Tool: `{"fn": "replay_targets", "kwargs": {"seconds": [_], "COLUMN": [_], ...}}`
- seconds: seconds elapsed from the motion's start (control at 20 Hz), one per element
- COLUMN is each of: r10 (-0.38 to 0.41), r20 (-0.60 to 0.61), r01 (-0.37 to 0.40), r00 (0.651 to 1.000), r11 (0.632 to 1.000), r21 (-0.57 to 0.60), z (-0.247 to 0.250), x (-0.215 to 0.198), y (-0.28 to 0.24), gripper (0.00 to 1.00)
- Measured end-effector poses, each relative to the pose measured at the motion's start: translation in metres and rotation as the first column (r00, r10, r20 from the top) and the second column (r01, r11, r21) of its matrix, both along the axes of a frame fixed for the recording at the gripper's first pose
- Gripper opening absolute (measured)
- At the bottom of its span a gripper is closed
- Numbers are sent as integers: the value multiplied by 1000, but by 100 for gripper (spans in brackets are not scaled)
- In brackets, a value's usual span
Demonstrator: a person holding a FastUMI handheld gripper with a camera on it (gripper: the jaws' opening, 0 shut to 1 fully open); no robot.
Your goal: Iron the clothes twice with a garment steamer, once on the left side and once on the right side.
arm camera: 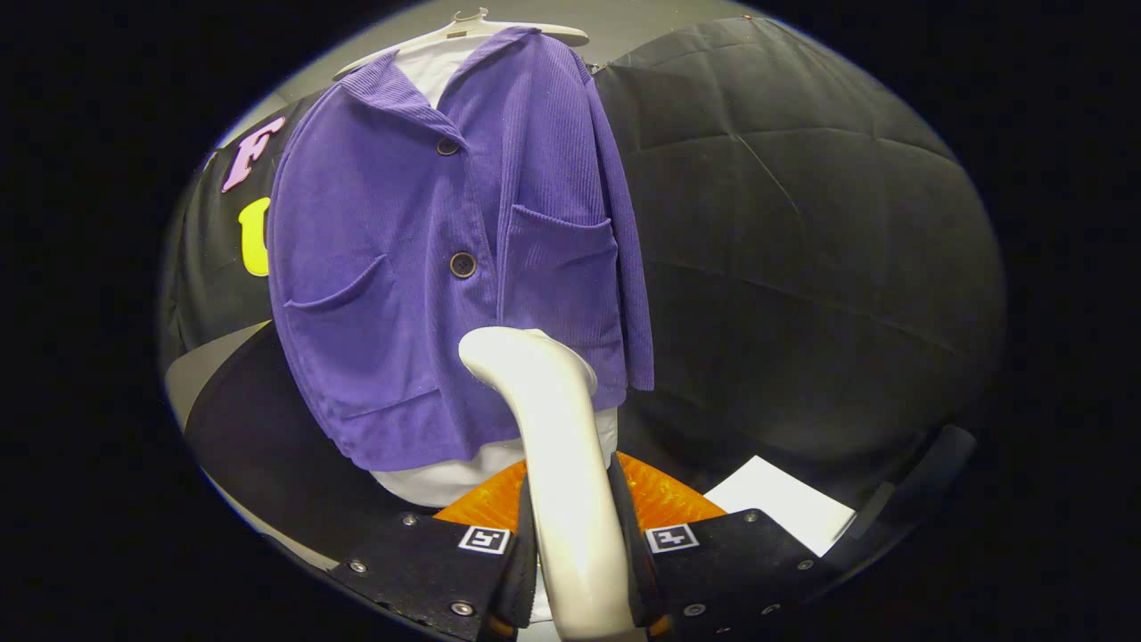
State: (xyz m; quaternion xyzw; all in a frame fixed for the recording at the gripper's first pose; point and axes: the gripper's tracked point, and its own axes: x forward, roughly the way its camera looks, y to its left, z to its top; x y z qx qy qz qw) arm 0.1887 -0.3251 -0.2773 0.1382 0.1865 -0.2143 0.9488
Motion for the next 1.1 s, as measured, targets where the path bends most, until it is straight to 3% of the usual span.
{"fn": "replay_targets", "kwargs": {"seconds": [0.3, 0.65, 1.1], "r10": [111, 294, 351], "r20": [26, 59, 213], "r01": [-110, -287, -307], "r00": [993, 954, 912], "r11": [993, 952, 927], "r21": [-35, -110, -215], "z": [8, 43, 164], "x": [-47, -79, -95], "y": [45, 137, 243], "gripper": [41, 41, 41]}}
